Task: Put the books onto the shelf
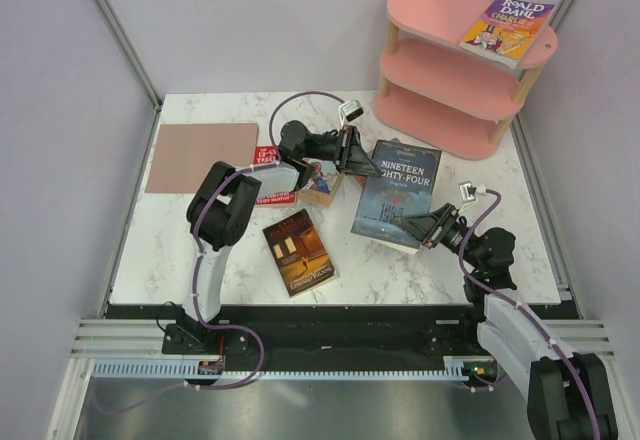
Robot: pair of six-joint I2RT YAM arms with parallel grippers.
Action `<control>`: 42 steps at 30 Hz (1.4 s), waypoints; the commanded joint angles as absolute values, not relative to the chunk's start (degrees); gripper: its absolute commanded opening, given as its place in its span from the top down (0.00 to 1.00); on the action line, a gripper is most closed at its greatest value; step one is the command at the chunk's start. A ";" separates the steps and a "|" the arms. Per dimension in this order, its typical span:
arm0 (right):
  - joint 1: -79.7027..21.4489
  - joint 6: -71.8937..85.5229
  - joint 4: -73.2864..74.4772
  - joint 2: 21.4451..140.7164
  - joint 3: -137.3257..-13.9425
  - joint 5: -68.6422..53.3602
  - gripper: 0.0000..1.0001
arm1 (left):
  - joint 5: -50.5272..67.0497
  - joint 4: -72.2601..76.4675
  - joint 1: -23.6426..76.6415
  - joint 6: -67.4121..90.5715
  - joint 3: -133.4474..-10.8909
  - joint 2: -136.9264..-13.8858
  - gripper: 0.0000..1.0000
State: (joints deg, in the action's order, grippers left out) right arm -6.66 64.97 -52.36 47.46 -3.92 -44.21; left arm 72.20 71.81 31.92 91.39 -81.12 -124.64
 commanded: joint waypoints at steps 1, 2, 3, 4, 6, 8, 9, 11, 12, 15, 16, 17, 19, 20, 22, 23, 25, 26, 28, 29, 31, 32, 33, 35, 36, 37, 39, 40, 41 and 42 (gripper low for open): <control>-7.29 57.58 -38.51 43.07 -9.84 -41.84 0.93 | 68.12 72.51 31.29 87.63 -84.38 -123.05 0.98; -7.29 56.96 -37.28 43.41 -11.06 -42.01 0.96 | 68.20 72.94 31.38 87.89 -84.11 -122.96 0.91; -7.21 55.82 -36.57 43.94 -11.86 -42.27 0.99 | 68.20 73.99 31.38 88.85 -83.42 -122.96 0.85; -7.38 55.72 -36.30 45.34 -13.00 -42.45 0.99 | 68.29 76.27 31.38 89.64 -82.80 -122.78 0.79; -7.21 55.98 -38.40 47.19 -13.62 -42.89 0.99 | 68.55 79.18 31.90 92.27 -81.48 -122.43 0.64; -7.29 56.86 -41.20 50.00 -14.41 -43.50 0.99 | 69.25 81.73 32.86 93.42 -80.78 -122.17 0.57; -7.21 57.13 -42.35 51.05 -14.76 -43.77 0.99 | 69.52 82.26 33.22 93.86 -79.90 -121.73 0.52; -7.21 57.48 -44.38 53.78 -15.73 -44.38 0.99 | 69.78 82.27 34.79 93.78 -79.10 -120.94 0.54; -7.29 57.39 -44.73 54.57 -16.17 -44.47 0.98 | 69.70 82.00 35.33 93.43 -78.75 -120.50 0.58; -7.29 56.95 -44.91 57.12 -17.75 -45.00 0.95 | 70.05 80.77 37.70 92.90 -79.45 -120.23 0.83; -7.29 56.69 -44.48 57.91 -18.45 -45.09 0.94 | 70.14 80.51 38.23 92.73 -79.63 -120.32 0.94; -7.29 56.69 -44.30 58.09 -18.63 -45.17 0.92 | 70.05 80.07 38.93 92.64 -79.89 -120.32 0.98; -7.29 56.08 -41.94 57.92 -19.24 -44.74 0.71 | 69.26 80.16 39.02 92.55 -80.07 -120.32 0.98; -7.29 55.38 -40.79 57.57 -19.25 -44.30 0.61 | 68.47 80.16 38.76 92.55 -80.16 -120.24 0.98; -7.29 54.85 -37.73 55.74 -18.46 -42.72 0.35 | 68.03 79.89 38.32 92.64 -80.94 -120.06 0.98; -7.29 54.50 -36.49 54.85 -17.94 -42.02 0.30 | 67.94 79.54 37.89 92.55 -81.56 -120.06 0.98; -7.29 54.40 -34.81 51.70 -15.40 -39.56 0.18 | 67.94 78.32 37.44 92.55 -83.58 -120.06 0.98; -7.29 54.75 -34.80 50.72 -14.34 -38.59 0.15 | 67.85 77.70 37.01 92.55 -84.28 -120.15 0.98; -7.21 57.12 -36.72 47.92 -11.01 -36.75 0.09 | 67.68 76.56 36.74 92.29 -86.48 -120.41 0.98; -7.29 58.17 -37.87 47.29 -9.94 -36.22 0.08 | 67.68 76.38 36.56 92.37 -87.09 -120.93 0.98; -7.21 60.81 -40.59 46.15 -7.75 -35.16 0.06 | 67.33 76.11 36.30 92.64 -88.68 -121.29 0.98; -7.21 61.43 -40.78 45.88 -7.30 -35.07 0.05 | 66.72 76.20 35.95 92.64 -89.12 -121.46 0.98; -7.21 61.61 -40.96 45.62 -7.21 -35.16 0.05 | 66.54 76.03 35.77 92.64 -89.64 -121.81 0.98; -7.21 61.70 -40.17 45.27 -7.21 -35.94 0.05 | 65.92 75.42 35.07 92.46 -90.35 -121.99 0.98; -7.21 61.87 -40.08 44.92 -7.21 -36.12 0.06 | 65.66 75.24 34.89 92.29 -90.79 -122.17 0.98; -7.21 62.22 -39.99 44.74 -6.95 -36.30 0.06 | 65.57 74.97 34.63 92.20 -90.96 -122.34 0.98; -7.21 63.28 -40.17 44.30 -6.77 -36.56 0.09 | 65.48 74.18 34.19 91.59 -91.67 -122.43 0.98; -7.21 63.63 -40.08 43.86 -6.33 -36.56 0.10 | 65.48 73.83 34.10 91.32 -91.84 -122.43 0.98; -7.29 64.85 -40.08 43.86 -6.15 -36.74 0.10 | 65.48 73.22 33.93 90.88 -91.76 -122.52 0.98; -7.29 65.39 -40.25 43.60 -5.98 -37.35 0.12 | 65.48 72.52 33.93 89.83 -91.76 -122.35 0.98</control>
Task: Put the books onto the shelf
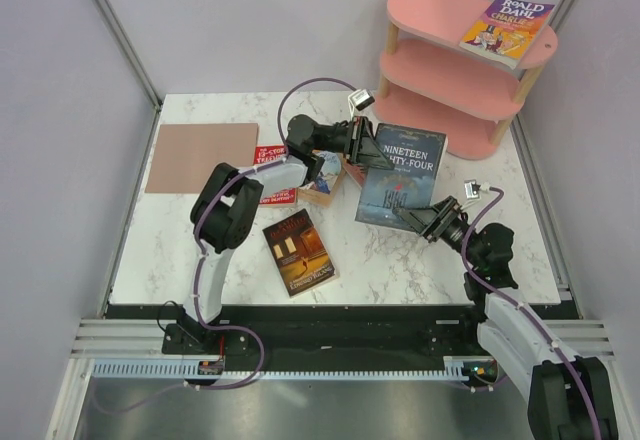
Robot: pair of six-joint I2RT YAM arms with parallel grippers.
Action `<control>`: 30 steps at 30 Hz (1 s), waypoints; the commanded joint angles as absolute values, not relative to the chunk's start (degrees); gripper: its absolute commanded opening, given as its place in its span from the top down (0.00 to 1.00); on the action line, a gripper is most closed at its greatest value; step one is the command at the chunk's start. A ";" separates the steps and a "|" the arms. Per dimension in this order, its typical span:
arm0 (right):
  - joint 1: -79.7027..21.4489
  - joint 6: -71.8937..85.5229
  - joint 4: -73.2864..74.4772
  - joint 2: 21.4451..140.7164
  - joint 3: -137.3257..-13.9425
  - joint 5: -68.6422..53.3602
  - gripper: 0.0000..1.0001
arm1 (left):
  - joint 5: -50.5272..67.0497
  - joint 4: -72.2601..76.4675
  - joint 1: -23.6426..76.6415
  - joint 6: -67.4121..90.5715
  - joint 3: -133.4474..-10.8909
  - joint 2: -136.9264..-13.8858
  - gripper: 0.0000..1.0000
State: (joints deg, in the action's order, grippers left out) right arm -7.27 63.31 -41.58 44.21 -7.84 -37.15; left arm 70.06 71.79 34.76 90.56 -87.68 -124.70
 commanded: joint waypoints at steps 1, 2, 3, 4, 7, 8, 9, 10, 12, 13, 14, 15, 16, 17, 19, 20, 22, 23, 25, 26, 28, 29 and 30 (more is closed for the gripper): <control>-7.29 65.91 -41.21 43.51 -5.28 -37.70 0.14 | 65.48 71.99 33.93 89.22 -91.58 -122.26 0.98; -7.29 66.96 -41.83 43.33 -4.84 -38.05 0.15 | 65.13 71.37 33.84 88.69 -91.32 -122.26 0.98; -7.21 67.06 -41.84 42.81 -4.57 -38.32 0.17 | 65.04 70.76 33.84 88.07 -91.32 -122.26 0.98; -7.21 66.97 -41.23 42.37 -4.31 -38.23 0.20 | 65.13 70.67 33.75 88.07 -91.41 -122.60 0.98; -7.29 66.45 -39.73 41.22 -4.13 -36.92 0.38 | 65.13 72.15 33.75 89.38 -91.67 -123.31 0.98; -7.21 66.53 -39.73 41.22 -4.22 -36.74 0.51 | 65.04 72.42 33.75 89.73 -91.50 -123.66 0.98; -7.21 66.27 -39.47 41.39 -4.48 -36.56 0.74 | 65.04 72.42 33.75 89.74 -91.41 -123.66 0.98; -7.29 66.27 -39.20 41.57 -4.92 -36.56 0.79 | 65.04 72.42 33.75 89.65 -91.32 -123.58 0.98; -7.29 65.75 -39.73 42.71 -6.06 -37.35 0.91 | 65.13 72.25 33.75 89.30 -91.06 -123.66 0.98; -7.29 65.31 -39.73 43.06 -6.50 -38.22 0.95 | 65.39 71.90 33.75 89.21 -90.88 -123.58 0.98; -7.21 65.04 -39.73 43.41 -6.94 -38.84 1.00 | 65.74 71.46 33.66 88.69 -90.70 -123.57 0.98; -7.21 64.87 -39.73 43.68 -7.99 -39.28 1.00 | 66.26 71.19 33.58 88.25 -90.53 -123.49 0.98; -7.21 64.17 -38.68 43.68 -8.61 -39.81 1.00 | 66.79 70.67 33.05 87.72 -90.27 -123.31 0.94; -7.21 63.55 -37.45 43.33 -9.31 -39.81 1.00 | 67.58 70.23 32.70 86.32 -88.78 -122.96 0.84; -7.21 60.14 -31.75 41.84 -12.21 -39.55 1.00 | 68.46 69.79 30.43 84.73 -86.41 -120.86 0.72; -7.29 58.29 -28.94 41.23 -13.52 -38.94 1.00 | 68.73 69.61 29.28 83.42 -83.09 -119.81 0.62; -7.29 54.60 -19.66 39.82 -18.35 -38.15 1.00 | 68.82 69.35 24.82 81.92 -77.30 -116.30 0.51; -7.29 50.75 -16.90 39.38 -20.11 -37.45 1.00 | 68.82 68.74 23.13 80.61 -75.34 -115.06 0.48; -7.21 47.74 -10.48 39.81 -25.56 -37.18 1.00 | 69.08 68.12 17.70 79.02 -69.73 -111.03 0.41; -7.29 45.29 -8.81 40.86 -27.40 -37.09 1.00 | 69.26 65.59 16.01 76.75 -68.04 -109.70 0.40; -7.21 43.25 -5.37 42.36 -33.12 -37.44 1.00 | 70.04 60.85 12.41 73.06 -64.01 -105.76 0.38; -7.21 41.59 -4.93 44.28 -34.87 -37.79 1.00 | 70.22 57.51 11.70 67.38 -62.94 -104.17 0.37; -7.29 40.96 -4.05 45.51 -38.55 -38.40 0.98 | 70.14 48.87 11.25 63.93 -62.06 -102.85 0.37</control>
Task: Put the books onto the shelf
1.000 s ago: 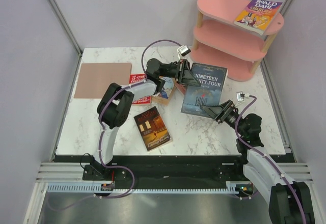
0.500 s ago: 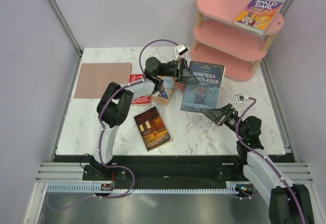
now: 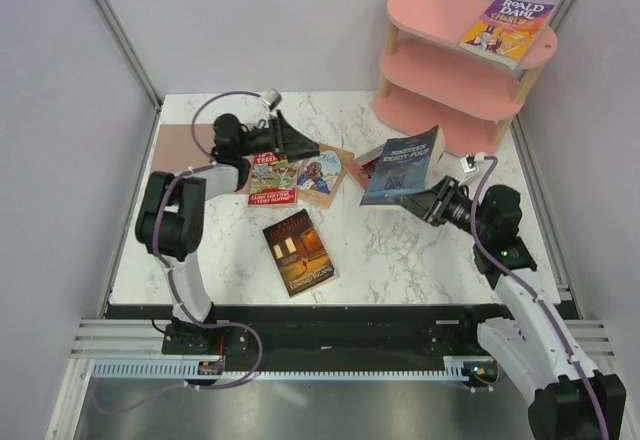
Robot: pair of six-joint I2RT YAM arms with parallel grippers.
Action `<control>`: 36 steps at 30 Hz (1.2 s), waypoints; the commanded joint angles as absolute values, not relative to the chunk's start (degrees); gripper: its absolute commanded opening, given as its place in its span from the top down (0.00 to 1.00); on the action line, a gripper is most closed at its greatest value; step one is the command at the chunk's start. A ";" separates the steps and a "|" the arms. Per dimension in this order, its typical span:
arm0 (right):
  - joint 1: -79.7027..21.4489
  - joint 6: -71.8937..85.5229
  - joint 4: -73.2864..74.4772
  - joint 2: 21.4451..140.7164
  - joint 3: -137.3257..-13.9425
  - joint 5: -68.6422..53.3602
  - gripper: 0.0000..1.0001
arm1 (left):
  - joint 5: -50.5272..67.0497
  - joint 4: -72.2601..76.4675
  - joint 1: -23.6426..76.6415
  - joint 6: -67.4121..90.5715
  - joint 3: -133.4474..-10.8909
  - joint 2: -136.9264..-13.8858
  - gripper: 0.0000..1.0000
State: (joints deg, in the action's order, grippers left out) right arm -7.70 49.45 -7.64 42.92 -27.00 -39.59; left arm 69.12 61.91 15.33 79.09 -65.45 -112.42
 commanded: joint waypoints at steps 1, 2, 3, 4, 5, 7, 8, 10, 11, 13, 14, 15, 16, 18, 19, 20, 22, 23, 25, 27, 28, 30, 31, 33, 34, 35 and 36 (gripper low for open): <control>-7.29 40.52 -4.04 46.66 -40.41 -38.84 0.95 | 69.79 44.17 11.25 60.16 -60.48 -101.61 0.37; -7.21 39.91 -3.78 49.37 -42.43 -39.20 0.93 | 69.26 40.38 11.42 53.24 -59.51 -99.17 0.37; -7.29 38.77 -3.17 50.79 -46.45 -39.90 0.95 | 68.65 34.77 11.69 50.65 -58.54 -98.27 0.37; -7.29 38.32 -3.16 52.28 -48.41 -40.25 0.97 | 67.86 32.98 12.21 46.97 -56.62 -97.39 0.37; -7.29 37.89 -3.08 55.17 -50.43 -40.78 1.00 | 67.42 31.39 12.48 45.72 -55.73 -96.34 0.37; -7.21 37.00 -2.99 57.99 -56.32 -42.61 1.00 | 66.71 28.75 13.18 43.26 -53.19 -95.63 0.37; -7.29 36.91 -2.99 60.88 -58.34 -43.58 1.00 | 66.71 28.13 13.44 42.63 -52.48 -95.36 0.37; -7.29 37.00 -2.90 63.80 -64.40 -46.65 1.00 | 66.62 25.94 14.06 40.79 -51.07 -95.28 0.38; -7.29 37.09 -2.81 66.24 -68.17 -47.71 1.00 | 66.45 25.06 14.24 40.09 -50.80 -95.27 0.38; -7.38 36.74 -2.64 68.46 -71.79 -50.52 1.00 | 65.75 23.21 14.85 38.85 -50.63 -95.01 0.38; -7.38 36.48 -2.11 70.29 -75.11 -51.32 1.00 | 65.48 22.86 15.20 38.59 -50.63 -95.01 0.38; -7.30 36.04 -1.41 71.10 -76.89 -51.33 1.00 | 65.30 22.24 15.90 38.06 -51.15 -95.01 0.39; -7.21 35.08 -0.71 71.71 -78.64 -51.07 1.00 | 64.95 20.50 16.00 36.93 -51.41 -95.18 0.39; -7.03 34.81 -0.18 73.65 -83.57 -50.28 1.00 | 64.60 19.43 16.70 36.30 -52.29 -95.62 0.39; -6.86 34.89 -0.18 75.22 -85.24 -49.93 1.00 | 64.60 18.90 16.79 35.78 -52.56 -95.71 0.39; -6.25 35.50 -0.18 76.19 -88.73 -49.31 1.00 | 64.60 18.55 16.96 35.68 -52.47 -95.80 0.39; -5.10 36.38 -0.18 79.26 -92.36 -48.78 1.00 | 64.60 18.37 17.23 35.60 -52.65 -95.98 0.40; -3.53 37.87 -0.18 80.15 -95.59 -48.43 1.00 | 64.60 17.93 17.31 35.51 -52.65 -95.98 0.40; -1.50 39.10 -0.18 82.60 -98.42 -46.32 1.00 | 64.51 17.49 17.58 35.33 -52.91 -95.89 0.40; 1.56 40.16 -0.18 84.02 -101.59 -43.70 1.00 | 63.99 16.35 17.75 34.37 -53.09 -95.71 0.40; 2.63 40.51 -0.18 85.42 -102.65 -43.16 1.00 | 64.07 16.17 17.75 34.10 -53.09 -95.54 0.40; 5.70 41.83 -0.18 87.35 -106.16 -42.89 1.00 | 64.16 15.65 18.10 33.84 -53.35 -95.54 0.40; 6.67 42.36 -0.18 89.71 -107.48 -43.67 1.00 | 64.07 15.64 18.11 33.84 -53.35 -95.54 0.40; 9.83 44.81 -0.18 92.19 -111.69 -45.08 1.00 | 64.25 15.47 18.37 33.84 -53.44 -95.71 0.40; 10.71 45.78 -0.18 94.55 -113.10 -46.39 1.00 | 64.16 15.47 18.46 33.84 -53.44 -95.80 0.40; 12.55 46.66 -0.18 95.53 -115.38 -47.19 1.00 | 64.16 15.47 18.54 33.84 -53.35 -95.89 0.40; 13.35 47.10 -0.18 96.49 -116.36 -47.72 1.00 | 64.16 15.47 18.72 33.75 -53.35 -95.89 0.40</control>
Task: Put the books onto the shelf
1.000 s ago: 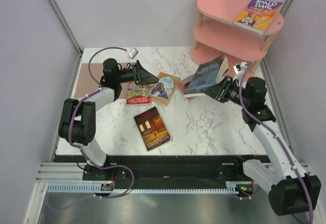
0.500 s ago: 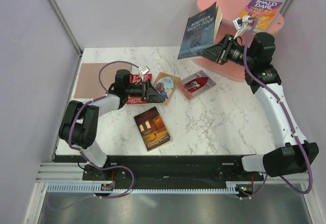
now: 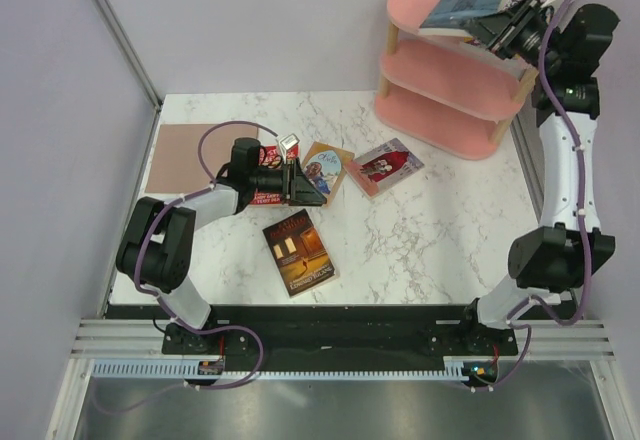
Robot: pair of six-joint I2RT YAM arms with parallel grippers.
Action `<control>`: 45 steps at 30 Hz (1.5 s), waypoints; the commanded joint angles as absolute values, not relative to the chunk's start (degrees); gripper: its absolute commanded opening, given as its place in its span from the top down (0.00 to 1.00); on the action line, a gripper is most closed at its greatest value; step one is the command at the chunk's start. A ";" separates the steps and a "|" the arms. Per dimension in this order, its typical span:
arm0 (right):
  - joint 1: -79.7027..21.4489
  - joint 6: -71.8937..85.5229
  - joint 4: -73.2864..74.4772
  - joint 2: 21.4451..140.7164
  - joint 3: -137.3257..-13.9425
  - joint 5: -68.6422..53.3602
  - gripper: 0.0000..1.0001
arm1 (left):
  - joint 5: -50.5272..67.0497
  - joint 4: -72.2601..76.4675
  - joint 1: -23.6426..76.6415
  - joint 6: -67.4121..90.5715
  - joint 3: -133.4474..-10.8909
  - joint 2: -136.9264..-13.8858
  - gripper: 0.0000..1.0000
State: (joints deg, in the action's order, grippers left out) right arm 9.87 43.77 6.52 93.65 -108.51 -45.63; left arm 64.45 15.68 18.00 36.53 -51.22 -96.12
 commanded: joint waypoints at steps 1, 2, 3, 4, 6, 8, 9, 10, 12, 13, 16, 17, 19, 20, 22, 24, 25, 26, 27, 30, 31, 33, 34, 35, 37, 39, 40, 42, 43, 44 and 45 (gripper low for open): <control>14.06 47.81 -0.26 97.72 -116.89 -48.33 1.00 | 64.07 15.38 18.81 33.75 -53.35 -95.98 0.40; 15.28 48.07 -0.52 98.34 -117.85 -48.60 1.00 | 64.07 15.29 18.98 33.66 -53.35 -96.06 0.40; 15.90 48.60 -0.79 98.96 -118.21 -48.95 1.00 | 64.07 15.21 18.98 33.49 -53.35 -95.98 0.40; 16.43 49.30 -1.14 100.10 -118.65 -49.56 1.00 | 64.25 15.12 19.16 33.40 -53.35 -95.98 0.40; 17.92 50.09 -1.84 100.98 -118.39 -50.53 1.00 | 64.07 15.03 19.42 33.31 -53.44 -96.06 0.41; 19.24 51.24 -3.77 101.51 -116.55 -50.80 1.00 | 64.16 14.94 19.60 33.31 -53.44 -96.33 0.41; 19.60 51.68 -4.65 101.51 -115.93 -50.80 1.00 | 64.25 14.94 19.69 33.22 -53.35 -96.24 0.41; 19.86 52.20 -5.53 101.69 -115.06 -50.80 1.00 | 64.16 14.85 19.69 33.22 -53.26 -96.24 0.41; 20.39 53.17 -6.41 102.13 -115.05 -51.24 1.00 | 64.16 14.50 19.86 32.96 -53.17 -96.33 0.41; 20.56 53.17 -6.50 102.56 -114.96 -51.41 1.00 | 64.16 14.41 20.04 32.78 -53.26 -96.33 0.41; 21.00 53.26 -6.77 102.31 -113.56 -51.33 1.00 | 64.25 13.98 20.21 32.43 -53.44 -96.42 0.41; 21.27 53.26 -6.85 102.13 -113.12 -51.24 1.00 | 64.16 13.80 20.30 32.34 -53.44 -96.42 0.41; 21.27 52.91 -6.94 101.78 -111.80 -50.89 1.00 | 64.16 13.62 20.39 32.08 -53.44 -96.33 0.41; 21.44 52.91 -6.94 101.69 -111.36 -50.80 1.00 | 64.16 13.54 20.48 31.99 -53.44 -96.33 0.41; 21.53 53.17 -6.94 101.69 -110.57 -50.89 1.00 | 64.25 13.45 20.57 31.82 -53.52 -96.50 0.41; 21.62 53.17 -6.86 101.69 -109.78 -50.98 0.99 | 64.25 13.27 20.57 31.82 -53.61 -96.42 0.41; 21.62 53.17 -6.94 101.69 -108.73 -50.98 0.99 | 64.34 13.18 20.57 31.73 -53.61 -96.50 0.41; 21.62 53.00 -6.94 101.52 -108.29 -50.98 0.98 | 64.25 13.18 20.65 31.64 -53.61 -96.42 0.41; 21.71 52.74 -6.94 100.99 -107.59 -50.72 0.97 | 64.25 13.10 20.74 31.55 -53.61 -96.33 0.41; 22.32 52.38 -6.94 100.28 -105.12 -49.48 0.96 | 64.25 12.92 20.83 31.38 -53.61 -96.24 0.41; 22.67 52.73 -6.94 100.28 -104.68 -49.40 0.96 | 64.34 12.83 20.92 31.29 -53.61 -96.33 0.41; 22.85 52.91 -7.03 100.28 -104.68 -49.57 0.96 | 64.42 12.83 20.92 31.20 -53.61 -96.24 0.41; 23.03 53.00 -7.03 100.37 -104.68 -49.48 0.96 | 64.34 12.83 21.00 31.20 -53.70 -96.33 0.41; 23.11 53.17 -7.29 100.20 -104.85 -49.66 0.96 | 64.42 12.75 21.01 31.20 -53.70 -96.33 0.41; 23.38 53.35 -7.91 100.02 -105.12 -49.40 0.96 | 64.34 12.66 21.18 31.20 -53.70 -96.59 0.41; 23.55 53.79 -8.09 100.11 -105.73 -49.31 0.96 | 64.34 12.66 21.18 31.11 -53.70 -96.50 0.41; 23.82 53.88 -8.17 100.19 -105.73 -49.31 0.96 | 64.42 12.66 21.27 31.03 -53.79 -96.42 0.41; 24.08 54.75 -8.61 100.37 -105.91 -49.57 0.96 | 64.34 12.48 21.36 30.94 -53.70 -96.42 0.41; 24.34 55.28 -9.48 100.46 -105.91 -49.74 0.96 | 64.34 12.48 21.44 30.94 -53.79 -96.42 0.41; 24.43 55.72 -9.93 100.55 -105.91 -50.01 0.96 | 64.34 12.48 21.45 30.94 -53.79 -96.59 0.41; 24.52 56.68 -10.45 100.63 -105.91 -50.27 0.96 | 64.42 12.39 21.53 30.94 -53.79 -96.59 0.41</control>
State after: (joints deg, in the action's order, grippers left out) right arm 23.22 55.59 -2.98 103.07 -104.49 -50.22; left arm 64.40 12.34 21.08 33.36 -51.81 -96.27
